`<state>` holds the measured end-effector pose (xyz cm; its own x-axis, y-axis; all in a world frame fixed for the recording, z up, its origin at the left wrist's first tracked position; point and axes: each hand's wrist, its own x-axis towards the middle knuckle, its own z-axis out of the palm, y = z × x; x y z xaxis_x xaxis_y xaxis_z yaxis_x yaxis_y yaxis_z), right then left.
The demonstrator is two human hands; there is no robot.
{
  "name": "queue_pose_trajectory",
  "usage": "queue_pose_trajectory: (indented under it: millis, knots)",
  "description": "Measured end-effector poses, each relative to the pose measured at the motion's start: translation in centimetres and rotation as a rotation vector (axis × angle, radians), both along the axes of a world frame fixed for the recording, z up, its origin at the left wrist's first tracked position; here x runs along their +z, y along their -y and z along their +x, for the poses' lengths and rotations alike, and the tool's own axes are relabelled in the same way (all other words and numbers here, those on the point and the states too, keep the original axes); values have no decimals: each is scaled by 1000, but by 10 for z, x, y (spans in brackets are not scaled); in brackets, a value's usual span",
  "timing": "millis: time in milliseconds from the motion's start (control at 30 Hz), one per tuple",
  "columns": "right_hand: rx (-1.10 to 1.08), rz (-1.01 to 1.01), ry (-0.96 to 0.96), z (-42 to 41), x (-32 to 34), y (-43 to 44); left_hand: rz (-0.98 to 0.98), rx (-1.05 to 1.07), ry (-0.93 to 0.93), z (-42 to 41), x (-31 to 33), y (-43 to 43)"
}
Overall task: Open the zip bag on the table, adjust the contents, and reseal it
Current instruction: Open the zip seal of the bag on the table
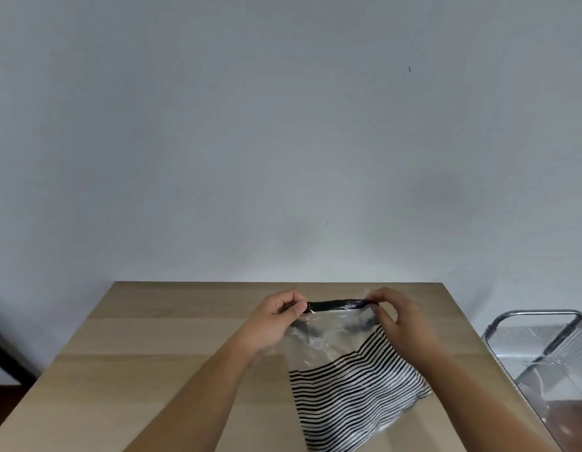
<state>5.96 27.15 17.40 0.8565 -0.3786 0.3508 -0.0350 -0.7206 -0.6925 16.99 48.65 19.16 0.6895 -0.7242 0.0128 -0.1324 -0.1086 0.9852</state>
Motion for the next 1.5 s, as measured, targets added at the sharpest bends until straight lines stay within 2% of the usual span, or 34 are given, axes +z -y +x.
queue_pose_trajectory:
  millis: [200, 400, 533, 667, 767, 933, 1067, 1200, 1500]
  knots:
    - [-98, 90, 127, 3, -5, 6, 60, 35, 88, 4, -12, -3]
    - [5, 182, 18, 4, 2, 0, 151, 195, 175, 7, -14, -4]
    - [30, 48, -31, 6, 12, -11, 181, 159, 129, -3, -2, 10]
    - [48, -52, -25, 7, 15, -25, 246, 93, 191, -18, 6, 34]
    - [63, -87, 1, 4, 13, -26, 200, 134, 203, -19, 4, 37]
    - [25, -170, -36, 0, 4, -23, 154, 84, 188, -21, 8, 35]
    - [-33, -23, 30, -1, 0, -17, 103, 74, 156, -19, 11, 29]
    - [-5, 37, 105, 2, 6, -13, 141, 76, 196, -13, 11, 22]
    - [91, 136, -17, 8, 9, -12, 240, 100, 362, -3, 4, 16]
